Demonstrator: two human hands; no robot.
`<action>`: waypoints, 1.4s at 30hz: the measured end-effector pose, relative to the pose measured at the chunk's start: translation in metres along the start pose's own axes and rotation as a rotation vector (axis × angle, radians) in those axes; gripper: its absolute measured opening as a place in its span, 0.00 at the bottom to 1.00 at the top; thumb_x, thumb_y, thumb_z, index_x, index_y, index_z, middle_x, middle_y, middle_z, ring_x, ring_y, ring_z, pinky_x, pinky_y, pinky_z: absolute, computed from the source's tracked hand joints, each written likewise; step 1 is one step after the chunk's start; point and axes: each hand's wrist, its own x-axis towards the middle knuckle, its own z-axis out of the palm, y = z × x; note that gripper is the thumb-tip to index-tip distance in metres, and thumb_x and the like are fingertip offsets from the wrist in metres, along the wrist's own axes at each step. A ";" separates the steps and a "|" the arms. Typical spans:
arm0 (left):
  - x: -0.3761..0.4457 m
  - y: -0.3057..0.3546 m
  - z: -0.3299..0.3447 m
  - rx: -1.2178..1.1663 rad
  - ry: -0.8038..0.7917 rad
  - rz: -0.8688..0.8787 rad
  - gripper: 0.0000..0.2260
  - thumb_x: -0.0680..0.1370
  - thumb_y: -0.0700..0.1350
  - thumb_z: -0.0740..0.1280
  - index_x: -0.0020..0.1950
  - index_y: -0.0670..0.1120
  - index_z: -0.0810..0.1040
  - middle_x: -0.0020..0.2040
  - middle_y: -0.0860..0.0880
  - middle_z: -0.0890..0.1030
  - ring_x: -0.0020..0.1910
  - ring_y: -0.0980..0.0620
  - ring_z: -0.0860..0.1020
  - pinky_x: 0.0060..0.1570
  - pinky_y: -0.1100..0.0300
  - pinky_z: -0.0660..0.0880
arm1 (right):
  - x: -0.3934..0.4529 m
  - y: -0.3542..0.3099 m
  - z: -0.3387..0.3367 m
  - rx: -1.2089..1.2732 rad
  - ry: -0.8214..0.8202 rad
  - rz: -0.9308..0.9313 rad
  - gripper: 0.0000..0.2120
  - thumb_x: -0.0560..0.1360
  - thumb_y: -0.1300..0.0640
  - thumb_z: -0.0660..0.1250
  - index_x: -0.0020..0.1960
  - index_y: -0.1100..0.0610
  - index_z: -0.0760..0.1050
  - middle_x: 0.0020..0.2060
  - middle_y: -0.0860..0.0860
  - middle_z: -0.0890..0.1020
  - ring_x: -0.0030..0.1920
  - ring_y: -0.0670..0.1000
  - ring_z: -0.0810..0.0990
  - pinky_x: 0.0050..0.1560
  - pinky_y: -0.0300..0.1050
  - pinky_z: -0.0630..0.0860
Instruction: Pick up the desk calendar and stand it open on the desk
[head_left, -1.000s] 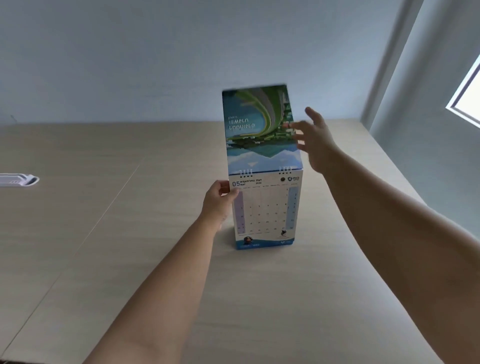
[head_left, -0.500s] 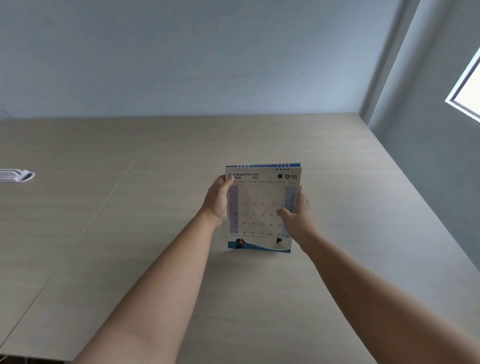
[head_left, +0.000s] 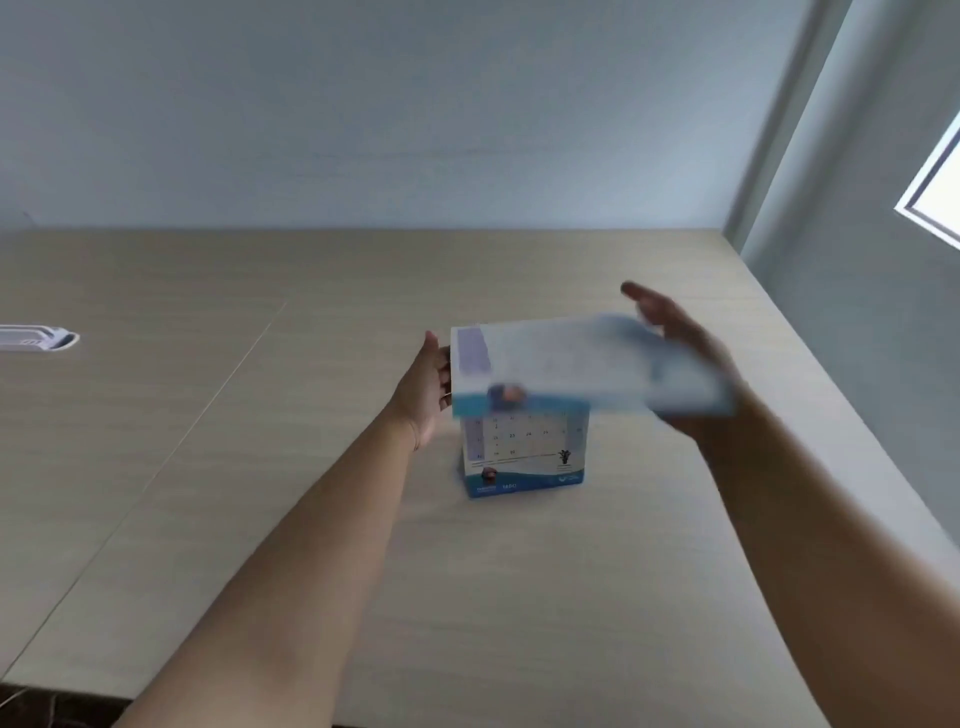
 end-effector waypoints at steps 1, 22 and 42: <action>0.001 -0.001 0.001 0.022 -0.013 -0.009 0.23 0.81 0.61 0.45 0.58 0.53 0.76 0.56 0.51 0.81 0.66 0.45 0.75 0.67 0.49 0.67 | 0.007 -0.011 0.001 0.199 -0.065 0.010 0.18 0.78 0.47 0.61 0.67 0.47 0.71 0.56 0.57 0.81 0.47 0.53 0.83 0.49 0.45 0.80; 0.032 0.011 0.006 0.194 0.380 -0.021 0.37 0.59 0.81 0.57 0.39 0.47 0.74 0.39 0.45 0.80 0.39 0.46 0.78 0.44 0.50 0.77 | 0.065 0.040 0.003 -0.474 0.100 0.133 0.30 0.73 0.37 0.64 0.55 0.65 0.76 0.46 0.57 0.84 0.48 0.58 0.83 0.52 0.58 0.80; 0.091 0.049 0.012 0.158 0.628 -0.138 0.25 0.61 0.63 0.77 0.35 0.45 0.70 0.45 0.44 0.85 0.40 0.44 0.84 0.45 0.50 0.83 | 0.118 0.024 0.018 -0.584 0.399 0.076 0.20 0.70 0.40 0.69 0.36 0.57 0.73 0.43 0.60 0.87 0.36 0.57 0.81 0.47 0.54 0.82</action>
